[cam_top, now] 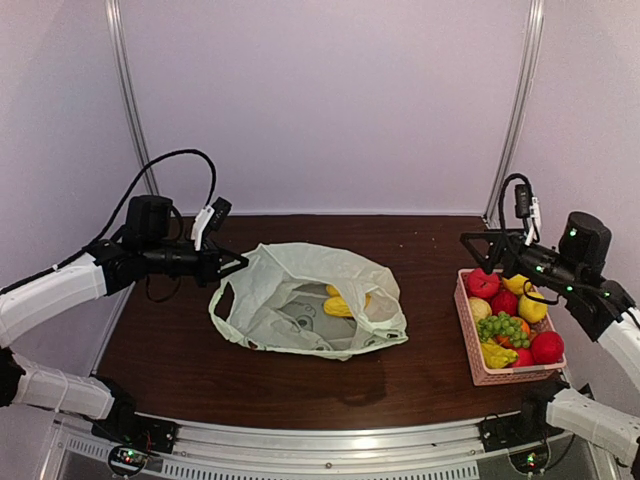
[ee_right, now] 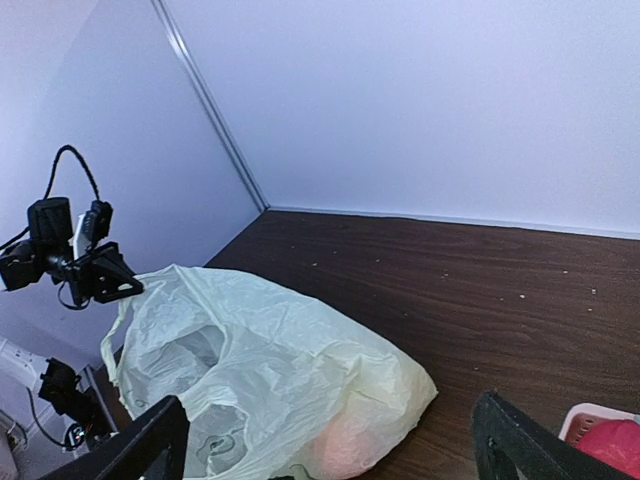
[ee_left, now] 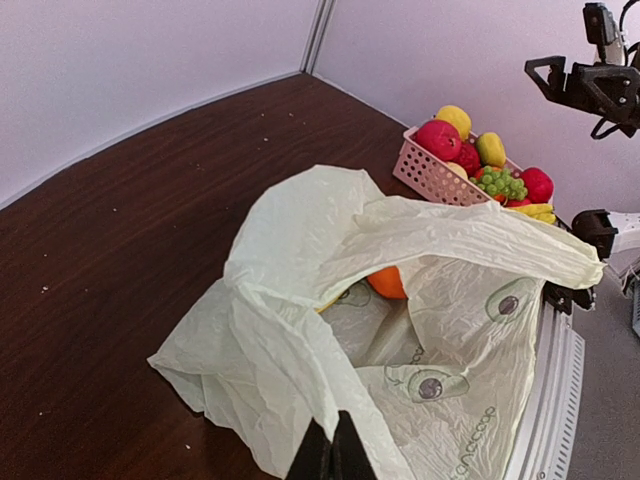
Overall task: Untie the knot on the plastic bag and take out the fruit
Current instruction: Adjust the bag opening for the takeout bag.
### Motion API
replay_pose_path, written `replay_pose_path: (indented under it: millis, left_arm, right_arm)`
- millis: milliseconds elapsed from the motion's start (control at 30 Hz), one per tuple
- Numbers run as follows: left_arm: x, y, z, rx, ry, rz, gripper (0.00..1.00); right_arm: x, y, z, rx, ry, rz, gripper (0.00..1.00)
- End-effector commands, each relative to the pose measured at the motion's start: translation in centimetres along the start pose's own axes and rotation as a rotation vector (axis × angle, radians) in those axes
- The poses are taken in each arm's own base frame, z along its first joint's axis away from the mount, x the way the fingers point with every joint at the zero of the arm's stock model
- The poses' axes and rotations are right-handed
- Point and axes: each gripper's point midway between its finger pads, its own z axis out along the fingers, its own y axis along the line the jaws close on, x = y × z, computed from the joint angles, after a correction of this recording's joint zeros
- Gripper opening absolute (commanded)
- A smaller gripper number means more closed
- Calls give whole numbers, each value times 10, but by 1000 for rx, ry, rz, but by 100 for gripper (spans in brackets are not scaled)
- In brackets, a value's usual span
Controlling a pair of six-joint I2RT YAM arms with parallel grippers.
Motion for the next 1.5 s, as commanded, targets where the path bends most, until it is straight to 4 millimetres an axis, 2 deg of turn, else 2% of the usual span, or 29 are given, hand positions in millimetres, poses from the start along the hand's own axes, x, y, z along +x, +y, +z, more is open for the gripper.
replay_pose_path:
  millis: [0, 367, 500, 567, 667, 800, 967, 1100, 1167, 1233, 1300, 1367, 1433, 1467]
  left_arm:
    - [-17, -3, -5, -1, -56, 42, 0]
    - [-17, -3, -5, -3, -55, 44, 0]
    - [-17, -3, -6, -7, -56, 45, 0]
    - [-17, -2, -6, -12, -58, 46, 0]
    - [-18, -3, -7, -11, -59, 47, 0]
    - [-17, -3, -6, -7, -56, 43, 0]
    - [-17, -3, -5, -5, -55, 41, 0]
    - [-17, -4, -6, -3, -55, 41, 0]
    - [-20, -4, -10, -16, -57, 43, 0]
    - [-24, -8, -16, -16, -77, 35, 0]
    - [-26, -15, -22, 7, -112, 13, 0]
    - [-19, -20, -24, 28, -120, -32, 0]
    - [-9, -30, -24, 72, -99, -56, 0]
    - [-3, -36, -25, 87, -80, -56, 0]
  right_arm:
    - [-4, 37, 12, -115, 34, -22, 99]
    - [30, 109, 64, -142, 235, -208, 94]
    - [54, 132, 75, -138, 314, -286, 94]
    - [72, 146, 77, -166, 356, -317, 94]
    - [95, 155, 76, -168, 417, -360, 94]
    - [119, 157, 75, -142, 484, -406, 91]
    - [137, 158, 73, -135, 529, -416, 83]
    - [137, 142, 76, -35, 501, -416, 70]
    - [131, 134, 79, 23, 472, -409, 50]
    - [124, 134, 82, 36, 441, -394, 31]
    - [119, 140, 84, 10, 416, -378, 20]
    - [117, 149, 87, -28, 401, -371, 10]
    - [114, 149, 91, -22, 386, -378, 1]
    - [111, 143, 94, 13, 372, -387, 0]
